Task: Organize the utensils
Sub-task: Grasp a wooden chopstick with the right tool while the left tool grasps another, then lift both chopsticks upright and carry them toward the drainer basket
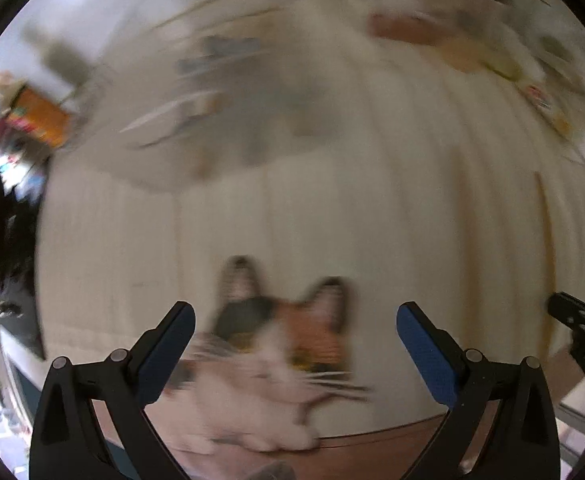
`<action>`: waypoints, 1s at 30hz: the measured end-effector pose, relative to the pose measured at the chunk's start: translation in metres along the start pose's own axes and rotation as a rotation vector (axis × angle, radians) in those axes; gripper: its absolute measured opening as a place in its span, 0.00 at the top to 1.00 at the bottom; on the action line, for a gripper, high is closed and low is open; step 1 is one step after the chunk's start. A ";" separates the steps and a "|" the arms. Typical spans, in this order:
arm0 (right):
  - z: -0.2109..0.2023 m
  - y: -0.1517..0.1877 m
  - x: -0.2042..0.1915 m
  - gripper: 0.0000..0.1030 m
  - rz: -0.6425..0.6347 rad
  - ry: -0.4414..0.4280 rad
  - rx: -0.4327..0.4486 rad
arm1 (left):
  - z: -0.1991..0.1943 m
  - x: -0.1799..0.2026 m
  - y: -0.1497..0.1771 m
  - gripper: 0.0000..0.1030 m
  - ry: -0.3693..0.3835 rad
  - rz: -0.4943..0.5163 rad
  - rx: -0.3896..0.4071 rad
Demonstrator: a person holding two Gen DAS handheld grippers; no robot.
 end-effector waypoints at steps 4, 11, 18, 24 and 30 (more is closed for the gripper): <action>0.008 0.003 0.033 0.95 0.075 0.014 0.004 | 0.006 0.042 -0.018 0.00 0.081 0.069 -0.017; 0.023 0.016 0.070 0.95 0.156 -0.019 0.005 | 0.016 0.080 -0.030 0.26 0.127 0.141 -0.041; 0.033 0.027 0.080 0.94 0.173 -0.026 0.010 | 0.020 0.082 -0.029 0.75 0.189 0.127 -0.030; 0.040 0.033 0.057 0.93 0.124 -0.013 0.015 | 0.022 0.059 -0.018 0.95 0.178 0.105 -0.040; 0.050 0.051 0.011 0.93 0.030 -0.059 -0.016 | 0.028 -0.002 0.016 0.95 0.137 -0.008 -0.078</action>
Point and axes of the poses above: each gripper's, at about its wrist camera, not at the fingertips, and z roughly the way its jaws point, x to its right, y to its underside, the point moved 1 cm from there along z, roughly the way its jaws point, and after that the axes turned 14 degrees about z, right-handed, at the moved point
